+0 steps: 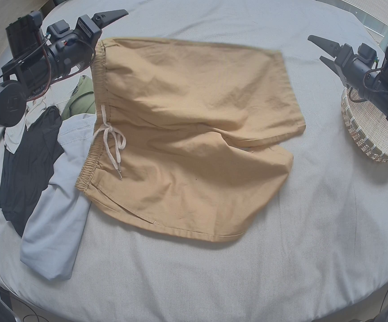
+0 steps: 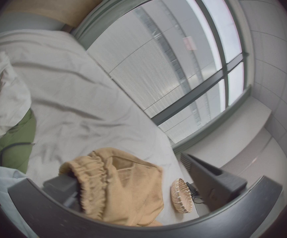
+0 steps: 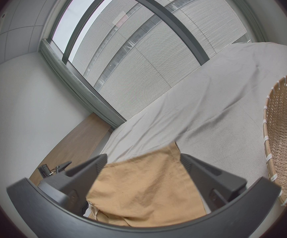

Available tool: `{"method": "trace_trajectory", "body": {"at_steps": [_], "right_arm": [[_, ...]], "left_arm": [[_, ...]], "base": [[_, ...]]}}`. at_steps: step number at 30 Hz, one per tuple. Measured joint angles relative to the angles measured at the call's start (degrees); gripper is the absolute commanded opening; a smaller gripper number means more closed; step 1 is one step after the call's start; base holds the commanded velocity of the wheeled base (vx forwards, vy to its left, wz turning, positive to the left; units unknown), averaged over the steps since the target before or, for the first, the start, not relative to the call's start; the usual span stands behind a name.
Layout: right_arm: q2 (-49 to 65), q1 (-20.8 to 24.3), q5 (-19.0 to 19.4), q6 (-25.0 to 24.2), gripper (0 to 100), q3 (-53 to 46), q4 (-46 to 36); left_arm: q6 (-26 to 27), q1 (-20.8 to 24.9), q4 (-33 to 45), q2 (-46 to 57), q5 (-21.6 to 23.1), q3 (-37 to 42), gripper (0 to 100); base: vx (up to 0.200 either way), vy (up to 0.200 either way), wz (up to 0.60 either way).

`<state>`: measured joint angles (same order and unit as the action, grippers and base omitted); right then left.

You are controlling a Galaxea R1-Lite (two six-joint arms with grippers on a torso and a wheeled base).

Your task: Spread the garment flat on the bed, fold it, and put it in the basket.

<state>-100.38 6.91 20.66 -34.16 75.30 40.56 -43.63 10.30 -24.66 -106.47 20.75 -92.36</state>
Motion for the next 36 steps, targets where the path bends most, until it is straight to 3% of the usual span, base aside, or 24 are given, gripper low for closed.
{"method": "trace_trajectory", "body": {"at_steps": [9,16,26,36], "right_arm": [[5.1,0.4,-0.5,0.2,100,-13.4,0.6],[10.4,0.5,0.2,1.2,100,-28.5,0.9],[12.2,1.4,0.9,2.0,100,-39.8,4.0],[6.2,5.5,-0.4,1.0,100,-42.2,11.2]], "left_arm": [[0.1,-5.2,12.6,-2.7,-0.1,-2.7,100],[1.1,-8.5,16.9,-0.4,0.5,-0.6,100],[3.6,-11.1,17.0,9.9,6.9,15.5,100],[3.9,-12.4,8.6,22.7,15.3,33.6,100]], "base": [[0.0,0.0,0.0],[0.0,0.0,0.0],[0.0,0.0,0.0],[0.0,0.0,0.0]]}}
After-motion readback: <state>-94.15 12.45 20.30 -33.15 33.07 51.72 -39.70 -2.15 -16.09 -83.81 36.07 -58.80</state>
